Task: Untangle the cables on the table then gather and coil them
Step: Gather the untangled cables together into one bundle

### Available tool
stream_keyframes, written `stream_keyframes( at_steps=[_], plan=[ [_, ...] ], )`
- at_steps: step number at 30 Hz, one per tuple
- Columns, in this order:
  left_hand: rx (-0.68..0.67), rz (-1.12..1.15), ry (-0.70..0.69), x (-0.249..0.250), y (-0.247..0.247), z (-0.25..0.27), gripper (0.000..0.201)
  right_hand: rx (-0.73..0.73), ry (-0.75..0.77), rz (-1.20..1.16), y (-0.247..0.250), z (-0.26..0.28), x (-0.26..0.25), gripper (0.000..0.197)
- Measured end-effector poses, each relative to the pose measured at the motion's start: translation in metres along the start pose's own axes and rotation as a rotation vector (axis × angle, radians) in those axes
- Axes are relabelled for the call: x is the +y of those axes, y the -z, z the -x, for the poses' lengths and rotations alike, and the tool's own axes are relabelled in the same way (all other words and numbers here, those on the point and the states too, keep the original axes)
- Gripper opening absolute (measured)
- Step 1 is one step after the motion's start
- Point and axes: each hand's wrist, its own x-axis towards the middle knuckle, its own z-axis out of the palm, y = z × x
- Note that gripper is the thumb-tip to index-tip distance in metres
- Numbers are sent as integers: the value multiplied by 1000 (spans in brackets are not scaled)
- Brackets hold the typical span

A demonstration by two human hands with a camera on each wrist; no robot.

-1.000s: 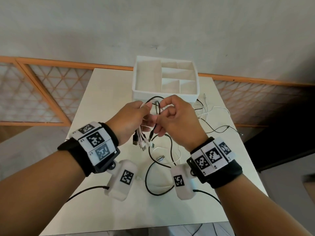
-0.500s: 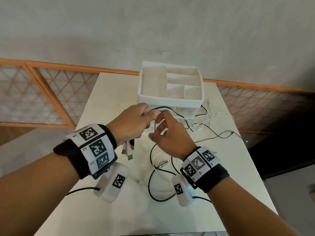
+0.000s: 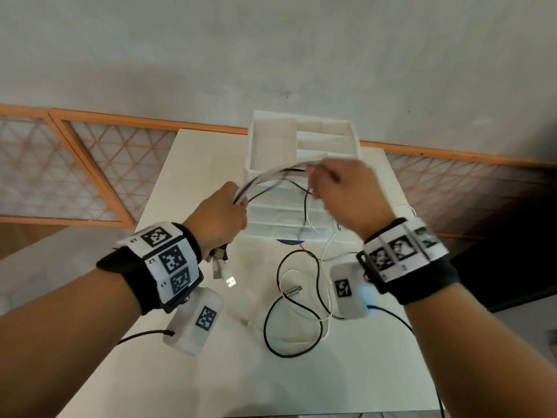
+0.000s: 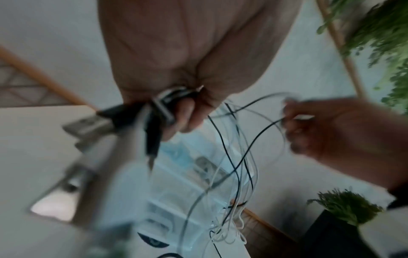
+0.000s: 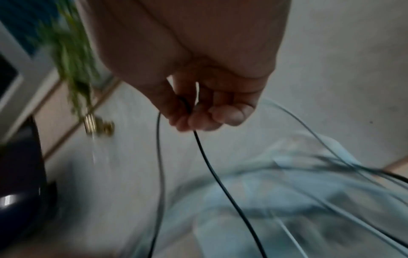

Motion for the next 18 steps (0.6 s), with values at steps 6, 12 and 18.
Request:
stream_keyframes(
  at_steps=[6,12,18],
  plan=[
    [95,391,54,10,11,-5,16,315,-95,15,10,1,35,37],
    [45,485,-42,23,31,-1,19,91,-664,225,-8,34,161,43],
    [-31,345,44,9,5,-7,37,460,-298,-408,45,-3,77,38]
  ],
)
